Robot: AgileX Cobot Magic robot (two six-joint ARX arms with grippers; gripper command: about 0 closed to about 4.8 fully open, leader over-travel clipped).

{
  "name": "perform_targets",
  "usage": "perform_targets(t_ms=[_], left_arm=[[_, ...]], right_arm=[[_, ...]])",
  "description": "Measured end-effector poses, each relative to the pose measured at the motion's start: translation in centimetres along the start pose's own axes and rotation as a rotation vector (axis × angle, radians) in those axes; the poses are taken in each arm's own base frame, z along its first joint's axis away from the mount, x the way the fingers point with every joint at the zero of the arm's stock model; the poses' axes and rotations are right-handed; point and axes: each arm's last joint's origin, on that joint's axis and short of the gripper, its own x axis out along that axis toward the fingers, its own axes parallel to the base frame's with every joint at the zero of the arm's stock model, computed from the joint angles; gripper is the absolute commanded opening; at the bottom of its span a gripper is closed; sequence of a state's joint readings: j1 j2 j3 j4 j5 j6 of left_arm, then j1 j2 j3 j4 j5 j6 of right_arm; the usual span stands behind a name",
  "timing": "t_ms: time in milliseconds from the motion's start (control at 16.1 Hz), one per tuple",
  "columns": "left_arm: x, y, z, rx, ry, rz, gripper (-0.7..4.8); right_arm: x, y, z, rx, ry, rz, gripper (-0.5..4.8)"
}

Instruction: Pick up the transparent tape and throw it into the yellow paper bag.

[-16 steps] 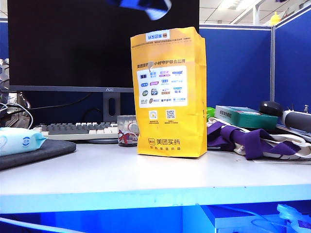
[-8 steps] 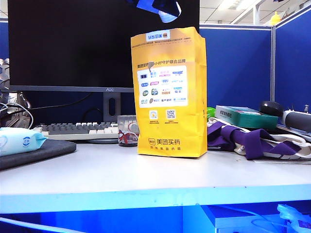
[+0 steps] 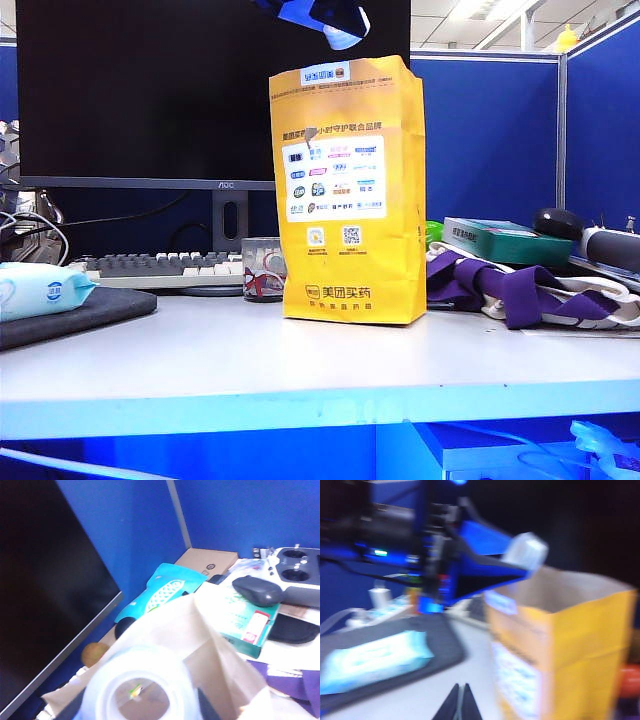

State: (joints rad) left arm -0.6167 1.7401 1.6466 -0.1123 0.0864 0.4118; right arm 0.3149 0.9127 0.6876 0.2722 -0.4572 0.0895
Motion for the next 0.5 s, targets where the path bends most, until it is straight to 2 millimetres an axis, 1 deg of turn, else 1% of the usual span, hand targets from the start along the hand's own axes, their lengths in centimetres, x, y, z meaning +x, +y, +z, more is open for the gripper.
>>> perform_targets(t_ms=[311,374,436,498], left_arm=[[0.25,-0.09,-0.21,-0.001,0.005,-0.003,2.16],[0.37,-0.13,-0.33,-0.001,0.01,-0.005,2.26],[0.45,-0.15,-0.4,-0.001,0.012,-0.006,4.79],[0.45,-0.15,-0.4,-0.002,0.011,-0.006,4.79]], right_arm=[[0.0,-0.09,0.01,-0.03,-0.003,-0.034,-0.01],[0.01,-0.08,0.01,-0.031,-0.003,-0.034,-0.01],[0.0,-0.09,0.01,-0.031,-0.003,-0.034,-0.01],[0.0,-0.09,0.01,-0.031,-0.003,-0.034,-0.01]])
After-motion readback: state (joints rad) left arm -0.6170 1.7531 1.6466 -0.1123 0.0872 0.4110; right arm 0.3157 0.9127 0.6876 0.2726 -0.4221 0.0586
